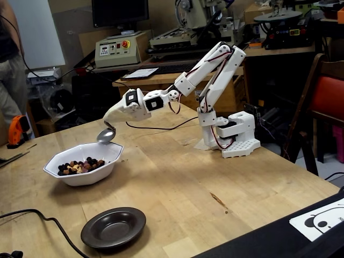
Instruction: Use spoon to transfer food from the white bowl to brown plate
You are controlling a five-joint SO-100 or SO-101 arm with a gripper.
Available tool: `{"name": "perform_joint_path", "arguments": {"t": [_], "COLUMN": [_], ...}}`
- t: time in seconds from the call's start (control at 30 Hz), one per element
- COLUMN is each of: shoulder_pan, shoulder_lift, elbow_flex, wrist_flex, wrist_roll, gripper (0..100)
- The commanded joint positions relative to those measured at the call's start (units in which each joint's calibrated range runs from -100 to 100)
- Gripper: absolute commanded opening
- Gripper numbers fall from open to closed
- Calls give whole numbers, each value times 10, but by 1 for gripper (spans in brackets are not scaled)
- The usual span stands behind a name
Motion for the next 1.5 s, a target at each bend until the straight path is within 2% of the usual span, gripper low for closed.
{"name": "perform_joint_path", "arguments": {"t": [0.0, 0.2, 0.53, 1.03, 1.47], "shoulder_pan": [-40, -82, -89, -93, -87], "shoulder_lift": [-3, 1, 5, 103, 195], "elbow_flex": [-12, -12, -16, -133, -124], "wrist_flex": [-19, -19, -19, -21, -258], "wrist_roll": [-1, -14, -60, -65, -61], "gripper": [2, 2, 2, 2, 2]}}
